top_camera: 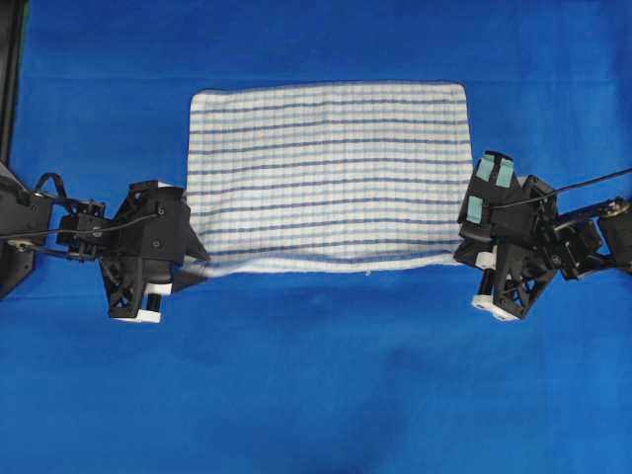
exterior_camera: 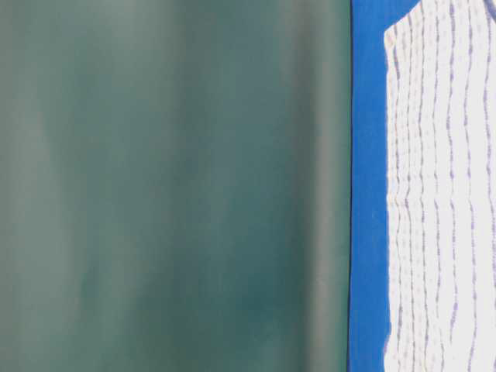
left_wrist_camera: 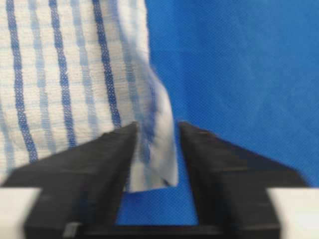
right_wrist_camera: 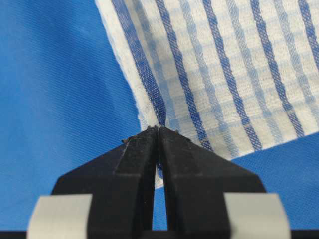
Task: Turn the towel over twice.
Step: 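Swing the held edge toward the near side and lay towel flat, then open both grippers to release the towel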
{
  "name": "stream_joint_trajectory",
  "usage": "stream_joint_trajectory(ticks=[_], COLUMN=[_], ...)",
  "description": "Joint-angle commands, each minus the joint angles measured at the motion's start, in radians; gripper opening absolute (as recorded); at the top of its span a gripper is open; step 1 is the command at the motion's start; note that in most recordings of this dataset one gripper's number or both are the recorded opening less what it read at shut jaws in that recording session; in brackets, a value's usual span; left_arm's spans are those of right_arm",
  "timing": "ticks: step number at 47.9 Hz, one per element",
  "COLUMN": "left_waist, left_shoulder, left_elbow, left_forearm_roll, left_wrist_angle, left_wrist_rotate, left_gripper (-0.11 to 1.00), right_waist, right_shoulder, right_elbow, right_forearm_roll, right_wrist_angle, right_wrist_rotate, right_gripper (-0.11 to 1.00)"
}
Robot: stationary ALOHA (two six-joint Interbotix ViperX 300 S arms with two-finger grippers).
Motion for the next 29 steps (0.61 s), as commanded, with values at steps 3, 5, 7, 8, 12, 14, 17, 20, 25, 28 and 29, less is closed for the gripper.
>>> stream_joint_trajectory(ticks=[3,5,7,8,12,14,17,20,25,28,29], left_waist=[0.0,0.002,0.002,0.0,0.002,0.002,0.002,0.006,0.025,0.037,0.041], left_shoulder=[-0.015,-0.021,-0.031,-0.035,-0.067,-0.087,-0.118,-0.152,-0.229,-0.276,-0.293], left_elbow=[-0.025,-0.029,-0.032,-0.035,-0.051,-0.058,-0.067,-0.078,-0.091,-0.089,-0.087], left_forearm_roll=[0.0,0.0,0.0,0.0,0.0,0.0,0.0,0.0,0.0,0.0,0.0], left_wrist_angle=[0.037,0.052,0.067,0.075,0.107,0.121,0.14,0.15,0.155,0.155,0.155], left_wrist_rotate=[0.002,0.003,0.003,0.003,0.005,0.006,0.006,0.006,0.006,0.006,0.006], left_gripper=[0.5,0.57,0.62,0.63,0.61,0.61,0.61,0.61,0.61,0.61,0.61], right_waist=[0.005,0.009,0.012,0.014,0.014,0.014,0.014,0.014,0.014,0.014,0.014], right_shoulder=[-0.009,-0.009,-0.011,-0.012,-0.029,-0.043,-0.071,-0.115,-0.196,-0.252,-0.272], right_elbow=[-0.037,-0.046,-0.054,-0.058,-0.072,-0.077,-0.086,-0.095,-0.097,-0.094,-0.092], right_forearm_roll=[0.0,-0.003,-0.008,-0.009,-0.031,-0.041,-0.063,-0.094,-0.156,-0.196,-0.209], right_wrist_angle=[-0.005,-0.003,0.003,0.008,0.04,0.063,0.101,0.149,0.201,0.225,0.233], right_wrist_rotate=[-0.002,-0.008,-0.015,-0.015,-0.018,-0.02,-0.02,-0.02,-0.02,-0.02,-0.02], right_gripper=[0.25,0.38,0.51,0.57,0.64,0.61,0.59,0.59,0.59,0.59,0.59])
